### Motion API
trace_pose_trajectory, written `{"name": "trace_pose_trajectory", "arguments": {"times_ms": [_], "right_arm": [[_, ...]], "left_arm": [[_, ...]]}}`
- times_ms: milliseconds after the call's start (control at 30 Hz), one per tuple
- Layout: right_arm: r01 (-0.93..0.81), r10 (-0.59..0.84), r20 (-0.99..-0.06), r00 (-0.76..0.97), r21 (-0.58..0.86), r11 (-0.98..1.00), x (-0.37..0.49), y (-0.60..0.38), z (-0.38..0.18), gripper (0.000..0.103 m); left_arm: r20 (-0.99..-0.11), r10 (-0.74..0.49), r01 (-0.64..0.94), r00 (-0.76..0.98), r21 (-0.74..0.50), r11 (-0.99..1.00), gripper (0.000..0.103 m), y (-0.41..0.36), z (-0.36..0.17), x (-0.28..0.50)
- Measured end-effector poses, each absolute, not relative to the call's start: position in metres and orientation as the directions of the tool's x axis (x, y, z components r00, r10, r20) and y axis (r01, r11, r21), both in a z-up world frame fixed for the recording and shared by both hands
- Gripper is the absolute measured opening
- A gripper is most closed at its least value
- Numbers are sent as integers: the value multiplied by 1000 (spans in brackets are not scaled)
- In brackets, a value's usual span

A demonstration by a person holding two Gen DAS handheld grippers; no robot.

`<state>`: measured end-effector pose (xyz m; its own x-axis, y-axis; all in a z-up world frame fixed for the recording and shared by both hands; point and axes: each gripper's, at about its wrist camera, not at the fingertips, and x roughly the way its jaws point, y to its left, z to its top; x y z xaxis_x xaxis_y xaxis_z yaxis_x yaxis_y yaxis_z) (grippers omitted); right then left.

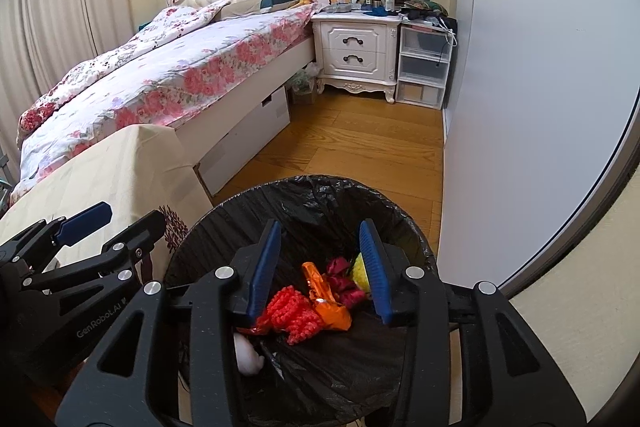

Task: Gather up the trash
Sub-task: 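Carry tissue and red cloth over the bin and open both tools, then move both tools back over the table to the remaining items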

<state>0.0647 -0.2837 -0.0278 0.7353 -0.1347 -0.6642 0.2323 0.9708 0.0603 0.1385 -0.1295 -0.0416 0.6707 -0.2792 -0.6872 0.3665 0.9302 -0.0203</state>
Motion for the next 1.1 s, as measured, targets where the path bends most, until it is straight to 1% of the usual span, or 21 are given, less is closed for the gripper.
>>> {"name": "trace_pose_trajectory", "arguments": {"times_ms": [100,200,267,300,333,400,533,833,1100], "right_arm": [[241,-142,-662,735,59,969,65,-285,-27,42],[250,-152,-659,737,57,967,65,-286,-26,49],[253,-157,-657,737,53,966,65,-286,-25,50],[255,-160,-655,738,52,966,65,-286,-25,53],[256,-163,-653,740,49,965,65,-286,-25,59],[262,-174,-646,743,43,964,64,-285,-23,64],[269,-180,-642,745,42,962,61,-285,-22,70],[253,-167,-654,738,38,967,54,-273,-23,71],[213,-108,-675,730,75,974,41,-255,-25,71]], "left_arm": [[-686,-278,363,672,-22,932,72,-129,-41,138],[-686,-276,357,673,-26,934,73,-128,-40,139],[-685,-274,352,675,-28,936,74,-126,-38,139],[-685,-272,349,676,-28,937,74,-125,-38,139],[-684,-268,344,679,-26,938,75,-124,-37,139],[-683,-256,334,684,-19,942,76,-122,-36,138],[-680,-246,319,691,-18,947,77,-115,-33,133],[-679,-211,278,703,-10,960,77,-95,-25,112],[-692,-176,228,700,-17,973,77,-67,-24,86]]}}
